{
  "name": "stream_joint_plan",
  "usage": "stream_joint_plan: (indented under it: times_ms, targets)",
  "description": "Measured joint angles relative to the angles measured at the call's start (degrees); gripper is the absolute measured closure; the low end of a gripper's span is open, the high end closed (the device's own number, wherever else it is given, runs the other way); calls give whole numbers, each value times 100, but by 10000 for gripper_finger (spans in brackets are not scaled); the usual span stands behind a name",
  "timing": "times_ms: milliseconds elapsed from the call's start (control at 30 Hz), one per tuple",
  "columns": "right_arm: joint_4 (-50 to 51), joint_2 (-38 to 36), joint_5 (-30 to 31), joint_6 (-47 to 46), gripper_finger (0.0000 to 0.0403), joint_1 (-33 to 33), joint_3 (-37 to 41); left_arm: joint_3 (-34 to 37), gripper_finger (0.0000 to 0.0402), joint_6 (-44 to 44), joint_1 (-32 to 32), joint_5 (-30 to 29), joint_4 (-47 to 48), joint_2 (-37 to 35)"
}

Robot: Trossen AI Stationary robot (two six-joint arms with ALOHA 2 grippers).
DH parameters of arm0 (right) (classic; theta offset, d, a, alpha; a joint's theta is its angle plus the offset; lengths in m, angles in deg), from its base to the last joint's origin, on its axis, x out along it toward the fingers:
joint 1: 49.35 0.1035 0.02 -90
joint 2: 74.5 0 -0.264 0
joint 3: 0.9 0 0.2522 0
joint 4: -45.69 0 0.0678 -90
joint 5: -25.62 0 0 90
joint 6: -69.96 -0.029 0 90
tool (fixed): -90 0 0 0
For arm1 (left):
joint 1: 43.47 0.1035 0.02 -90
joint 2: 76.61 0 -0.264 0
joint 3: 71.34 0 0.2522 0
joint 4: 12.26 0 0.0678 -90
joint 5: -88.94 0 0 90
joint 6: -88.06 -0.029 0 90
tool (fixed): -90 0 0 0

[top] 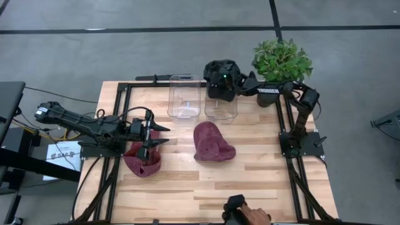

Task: Pick & Place hat
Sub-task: Put the black cap into the right transparent bin, then put the right red cap into the left transparent bin

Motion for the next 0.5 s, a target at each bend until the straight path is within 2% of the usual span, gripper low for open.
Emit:
stream_joint_plan:
  times_ms: [400, 500]
  targets:
    - [1249, -817, -104, -157, 403, 276, 0, 0, 229, 0, 0, 0, 2, 0]
    - [1332, -1047, -149, -508, 403, 399, 0, 0, 229, 0, 0, 1, 2, 0]
